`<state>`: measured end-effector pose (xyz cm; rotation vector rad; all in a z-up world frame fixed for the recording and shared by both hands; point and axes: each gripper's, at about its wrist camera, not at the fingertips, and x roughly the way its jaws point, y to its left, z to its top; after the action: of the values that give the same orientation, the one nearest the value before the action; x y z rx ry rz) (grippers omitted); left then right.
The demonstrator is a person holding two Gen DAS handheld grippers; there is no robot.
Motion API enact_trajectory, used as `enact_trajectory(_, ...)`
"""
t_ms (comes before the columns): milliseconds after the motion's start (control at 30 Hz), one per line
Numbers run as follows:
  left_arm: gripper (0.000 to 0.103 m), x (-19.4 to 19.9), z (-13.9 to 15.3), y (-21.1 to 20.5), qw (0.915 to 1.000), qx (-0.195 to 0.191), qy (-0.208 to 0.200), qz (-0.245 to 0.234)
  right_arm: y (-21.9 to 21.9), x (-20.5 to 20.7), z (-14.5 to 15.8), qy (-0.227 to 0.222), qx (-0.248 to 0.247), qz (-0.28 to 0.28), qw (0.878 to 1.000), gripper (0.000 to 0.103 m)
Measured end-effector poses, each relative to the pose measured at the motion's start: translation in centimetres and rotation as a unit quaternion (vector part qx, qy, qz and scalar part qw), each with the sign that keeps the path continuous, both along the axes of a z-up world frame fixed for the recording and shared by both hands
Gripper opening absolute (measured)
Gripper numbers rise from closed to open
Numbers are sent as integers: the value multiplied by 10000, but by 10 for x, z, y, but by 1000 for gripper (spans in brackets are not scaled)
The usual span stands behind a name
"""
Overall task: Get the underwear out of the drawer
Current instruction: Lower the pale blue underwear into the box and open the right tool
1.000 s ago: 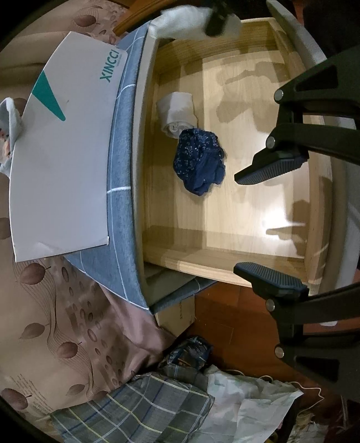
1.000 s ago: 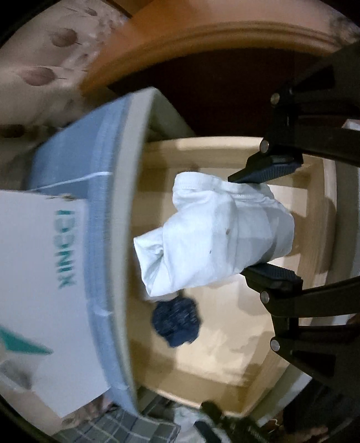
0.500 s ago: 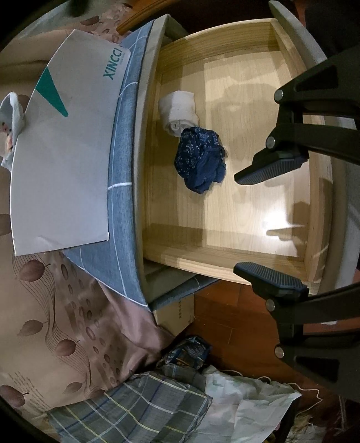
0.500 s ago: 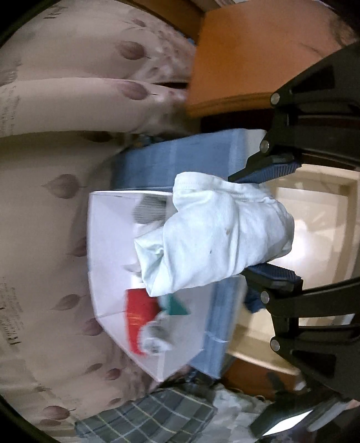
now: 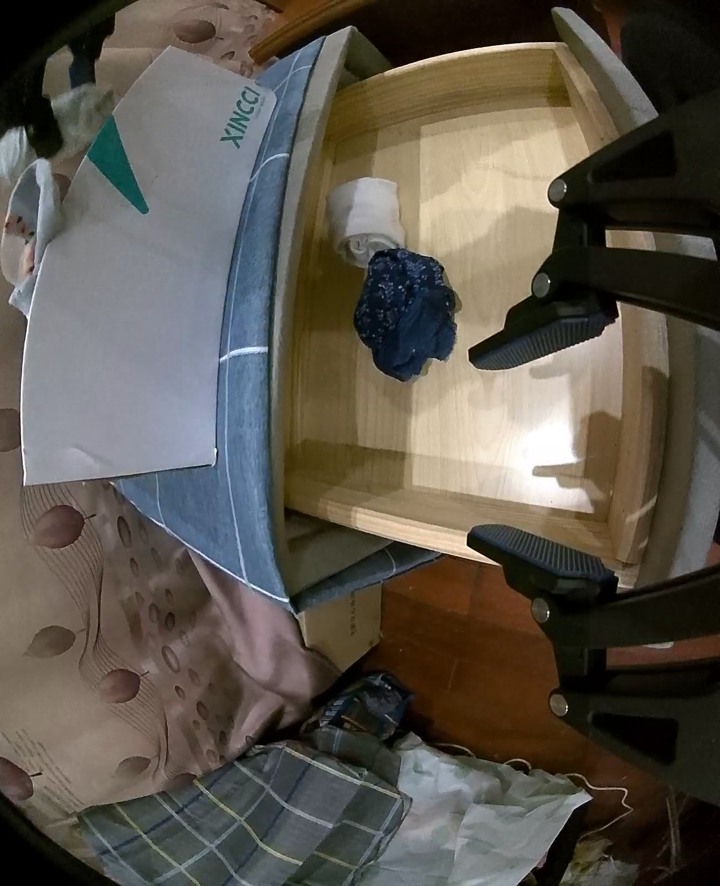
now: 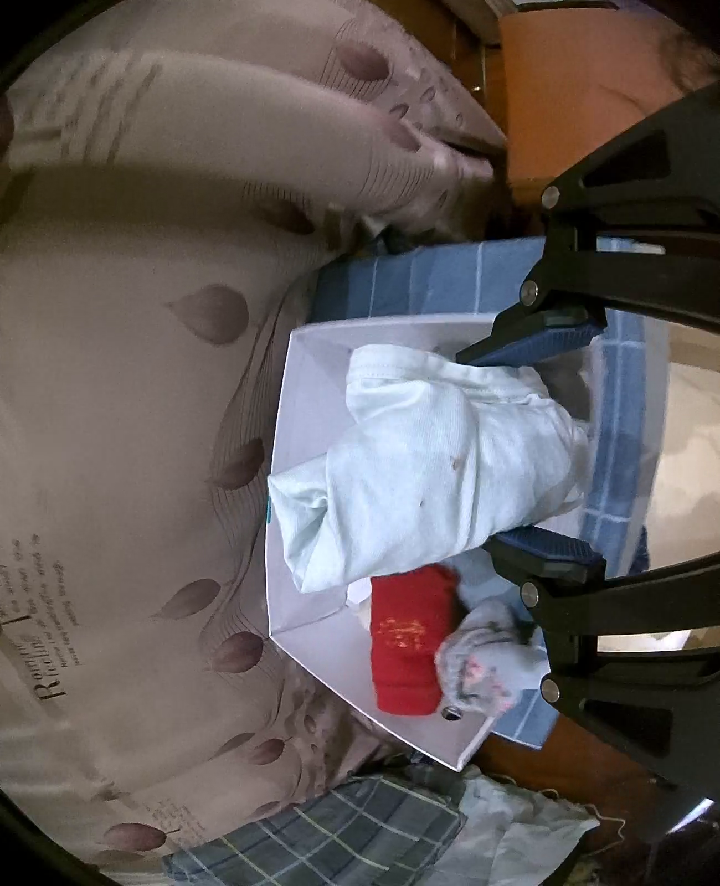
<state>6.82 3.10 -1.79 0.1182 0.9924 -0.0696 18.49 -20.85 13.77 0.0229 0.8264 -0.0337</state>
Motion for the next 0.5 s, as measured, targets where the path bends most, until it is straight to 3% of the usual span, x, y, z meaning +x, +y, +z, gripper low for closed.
enact_trajectory(233, 60, 1, 1, 4, 10000, -64, 6, 47, 14, 37, -37, 390, 15, 130, 9992, 50)
enact_trajectory(500, 60, 4, 0, 6, 9999, -109, 37, 117, 24, 51, -56, 444, -422, 242, 9978, 55)
